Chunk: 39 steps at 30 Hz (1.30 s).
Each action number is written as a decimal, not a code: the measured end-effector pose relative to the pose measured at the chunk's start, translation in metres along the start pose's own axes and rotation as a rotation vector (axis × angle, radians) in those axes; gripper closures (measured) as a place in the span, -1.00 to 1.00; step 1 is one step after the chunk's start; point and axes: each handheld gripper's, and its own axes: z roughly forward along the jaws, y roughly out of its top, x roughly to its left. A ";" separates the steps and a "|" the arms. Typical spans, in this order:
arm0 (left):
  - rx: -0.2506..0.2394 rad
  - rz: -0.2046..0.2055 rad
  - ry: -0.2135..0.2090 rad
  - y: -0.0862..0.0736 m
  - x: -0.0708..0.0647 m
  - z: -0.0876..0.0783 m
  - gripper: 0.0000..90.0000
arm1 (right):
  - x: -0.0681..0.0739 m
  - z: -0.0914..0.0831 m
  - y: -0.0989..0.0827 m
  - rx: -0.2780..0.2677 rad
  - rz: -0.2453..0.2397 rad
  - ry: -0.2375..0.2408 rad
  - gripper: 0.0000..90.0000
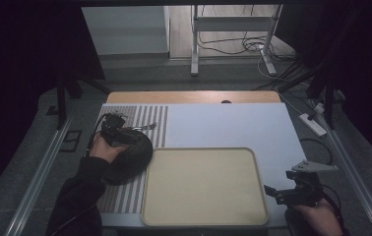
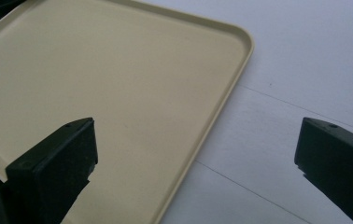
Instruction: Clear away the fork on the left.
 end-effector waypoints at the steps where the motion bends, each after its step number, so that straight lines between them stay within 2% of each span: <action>1: 0.001 0.001 0.001 0.001 0.001 0.002 -1.00 | 0.000 0.000 0.000 0.000 0.000 0.001 -1.00; 10: 0.034 0.004 0.021 0.015 0.012 0.019 -0.97 | 0.000 0.000 0.000 -0.001 0.001 0.003 -1.00; 13: 0.043 0.009 0.018 0.019 0.016 0.024 -0.88 | 0.000 0.000 0.000 -0.001 0.001 0.004 -1.00; 14: 0.043 0.013 0.017 0.020 0.017 0.024 -0.70 | -0.001 0.000 0.000 -0.001 0.001 0.004 -1.00; 18: 0.047 0.013 0.026 0.025 0.025 0.028 -0.19 | -0.001 0.000 0.000 -0.001 0.001 0.005 -1.00; 19: 0.046 0.013 0.017 0.026 0.026 0.029 -0.04 | -0.001 0.000 0.000 -0.001 0.002 0.006 -1.00; 22: 0.048 0.018 0.006 0.028 0.029 0.032 0.48 | -0.001 0.000 0.000 -0.003 0.003 0.008 -1.00; 23: 0.054 0.032 0.000 0.029 0.031 0.035 0.70 | -0.001 0.000 0.000 -0.003 0.003 0.008 -1.00; 24: 0.054 0.032 0.000 0.029 0.031 0.035 0.84 | -0.001 0.000 0.000 -0.003 0.003 0.008 -1.00; 25: 0.054 0.037 -0.003 0.030 0.032 0.038 0.84 | -0.001 0.000 0.000 -0.003 0.003 0.009 -1.00; 26: 0.054 0.041 -0.007 0.031 0.032 0.039 0.98 | -0.001 0.000 0.000 -0.003 0.004 0.009 -1.00; 28: 0.086 0.054 -0.037 0.034 0.034 0.049 0.98 | -0.001 0.000 0.000 -0.004 0.004 0.011 -1.00; 30: 0.115 0.072 -0.044 0.035 0.032 0.056 0.98 | -0.001 0.000 0.000 -0.003 0.005 0.011 -1.00; 31: 0.115 0.072 -0.044 0.035 0.032 0.056 0.98 | -0.001 0.000 0.000 -0.003 0.005 0.011 -1.00; 34: 0.161 0.093 -0.027 0.035 0.030 0.069 0.98 | -0.001 0.000 0.000 -0.003 0.005 0.012 -1.00; 39: 0.174 0.080 -0.033 0.036 0.033 0.076 0.98 | -0.002 0.000 0.000 -0.006 0.006 0.014 -1.00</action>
